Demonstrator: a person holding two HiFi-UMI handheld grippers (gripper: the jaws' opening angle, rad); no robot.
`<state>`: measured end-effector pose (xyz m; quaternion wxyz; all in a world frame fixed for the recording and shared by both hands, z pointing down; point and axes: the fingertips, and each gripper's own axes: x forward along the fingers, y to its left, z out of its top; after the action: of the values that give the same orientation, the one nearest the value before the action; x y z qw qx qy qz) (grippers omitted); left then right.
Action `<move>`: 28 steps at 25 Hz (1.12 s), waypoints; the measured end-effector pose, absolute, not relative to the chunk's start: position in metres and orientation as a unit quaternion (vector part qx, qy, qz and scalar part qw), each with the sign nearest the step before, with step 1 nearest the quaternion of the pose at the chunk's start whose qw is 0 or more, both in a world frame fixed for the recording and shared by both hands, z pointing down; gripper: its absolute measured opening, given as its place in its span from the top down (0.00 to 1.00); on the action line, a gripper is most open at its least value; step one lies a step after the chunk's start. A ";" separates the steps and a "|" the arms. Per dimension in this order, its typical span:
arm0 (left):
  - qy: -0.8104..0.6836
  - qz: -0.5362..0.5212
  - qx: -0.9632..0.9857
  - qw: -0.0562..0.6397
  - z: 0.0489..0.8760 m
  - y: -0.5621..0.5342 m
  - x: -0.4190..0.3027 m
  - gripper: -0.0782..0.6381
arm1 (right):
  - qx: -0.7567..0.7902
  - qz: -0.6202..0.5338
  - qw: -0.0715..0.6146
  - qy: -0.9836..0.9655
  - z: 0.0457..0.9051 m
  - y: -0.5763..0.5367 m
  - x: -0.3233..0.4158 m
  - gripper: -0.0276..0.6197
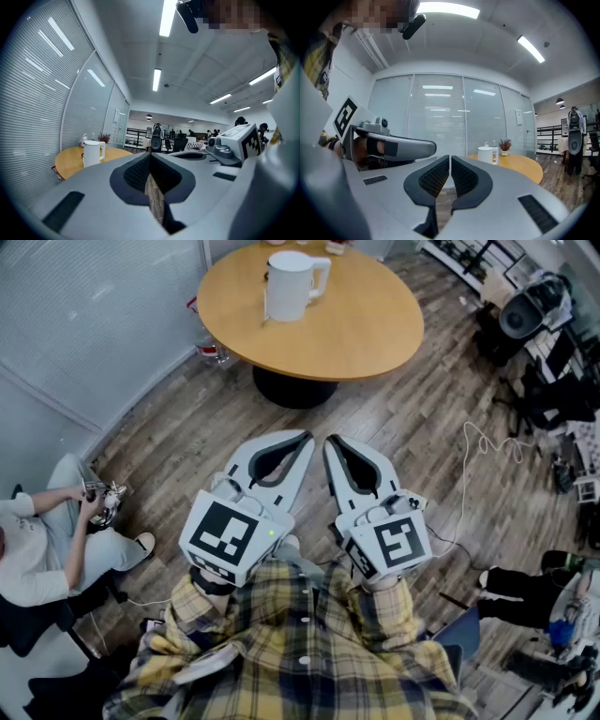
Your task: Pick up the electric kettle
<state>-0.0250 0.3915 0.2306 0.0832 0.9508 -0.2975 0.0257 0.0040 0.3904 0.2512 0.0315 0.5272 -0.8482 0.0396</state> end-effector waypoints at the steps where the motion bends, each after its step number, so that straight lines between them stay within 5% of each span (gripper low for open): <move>1: -0.298 0.026 0.951 0.083 0.231 0.392 -0.024 0.89 | 0.527 0.040 0.032 -0.848 0.252 0.390 0.005 0.90; 28: -0.338 0.026 0.938 0.080 0.234 0.381 0.003 0.89 | 0.518 0.052 0.027 -0.853 0.263 0.385 0.058 0.89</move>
<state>0.0035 0.3811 0.2345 0.0795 0.9376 -0.3376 0.0258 0.0583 0.3850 0.2633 0.0272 0.5179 -0.8534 0.0520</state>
